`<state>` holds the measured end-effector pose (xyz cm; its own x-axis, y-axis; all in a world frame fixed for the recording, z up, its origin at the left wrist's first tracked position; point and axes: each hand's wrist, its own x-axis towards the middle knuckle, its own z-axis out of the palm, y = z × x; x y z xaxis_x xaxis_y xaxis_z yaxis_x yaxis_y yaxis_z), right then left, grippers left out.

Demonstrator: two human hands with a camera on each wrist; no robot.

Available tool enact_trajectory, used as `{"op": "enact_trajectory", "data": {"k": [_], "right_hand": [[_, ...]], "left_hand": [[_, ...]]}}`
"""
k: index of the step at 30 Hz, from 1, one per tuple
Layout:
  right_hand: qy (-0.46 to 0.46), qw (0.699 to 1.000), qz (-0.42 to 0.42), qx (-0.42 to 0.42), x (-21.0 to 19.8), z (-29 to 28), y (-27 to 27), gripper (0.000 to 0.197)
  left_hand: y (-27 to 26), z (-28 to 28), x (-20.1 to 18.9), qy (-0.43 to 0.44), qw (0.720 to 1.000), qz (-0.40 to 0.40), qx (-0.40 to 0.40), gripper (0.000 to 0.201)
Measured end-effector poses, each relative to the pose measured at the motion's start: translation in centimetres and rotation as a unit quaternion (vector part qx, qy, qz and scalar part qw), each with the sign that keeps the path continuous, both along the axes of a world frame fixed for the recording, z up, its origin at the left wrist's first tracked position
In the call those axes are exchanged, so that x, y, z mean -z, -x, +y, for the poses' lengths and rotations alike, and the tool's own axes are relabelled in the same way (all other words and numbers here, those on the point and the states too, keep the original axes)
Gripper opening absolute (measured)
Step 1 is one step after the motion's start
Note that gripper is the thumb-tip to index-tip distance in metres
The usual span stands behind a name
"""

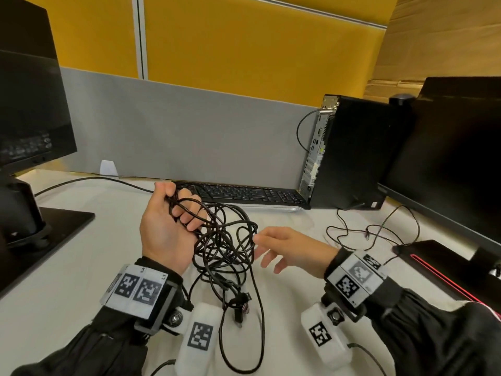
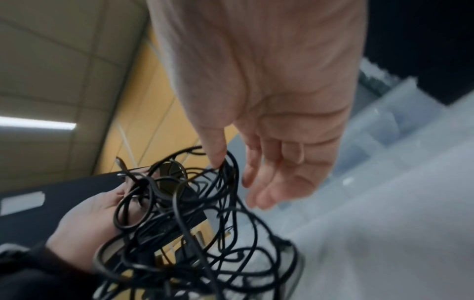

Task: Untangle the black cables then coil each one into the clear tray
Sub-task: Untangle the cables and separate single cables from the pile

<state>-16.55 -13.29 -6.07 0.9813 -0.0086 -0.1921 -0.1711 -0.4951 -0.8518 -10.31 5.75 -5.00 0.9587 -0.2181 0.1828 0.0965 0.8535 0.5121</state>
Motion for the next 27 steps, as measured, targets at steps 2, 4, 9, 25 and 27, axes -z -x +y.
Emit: {"op": "enact_trajectory", "data": {"k": [2,4,9,25,27], "right_hand": [[-0.058,0.998,-0.020,0.007,0.3,0.5,-0.3,0.015],[-0.139,0.989,-0.050,0.024,0.2,0.3,-0.3,0.013],[-0.223,0.961,-0.147,0.065,-2.2,-1.1,1.1,0.010],[0.339,0.855,-0.392,-0.032,-6.8,2.5,2.2,0.010],[0.324,0.862,-0.390,-0.028,-7.1,3.0,1.9,0.010]], "left_hand": [[0.0,0.1,0.0,-0.007,1.000,-0.003,0.005,0.036],[-0.2,0.3,-0.2,-0.023,1.000,-0.009,0.002,0.036],[-1.4,0.9,-0.7,-0.167,0.986,-0.018,-0.019,0.035],[0.3,0.9,-0.6,-0.412,0.808,-0.406,-0.109,0.032],[1.0,0.1,-0.1,-0.455,0.777,-0.431,-0.062,0.031]]}}
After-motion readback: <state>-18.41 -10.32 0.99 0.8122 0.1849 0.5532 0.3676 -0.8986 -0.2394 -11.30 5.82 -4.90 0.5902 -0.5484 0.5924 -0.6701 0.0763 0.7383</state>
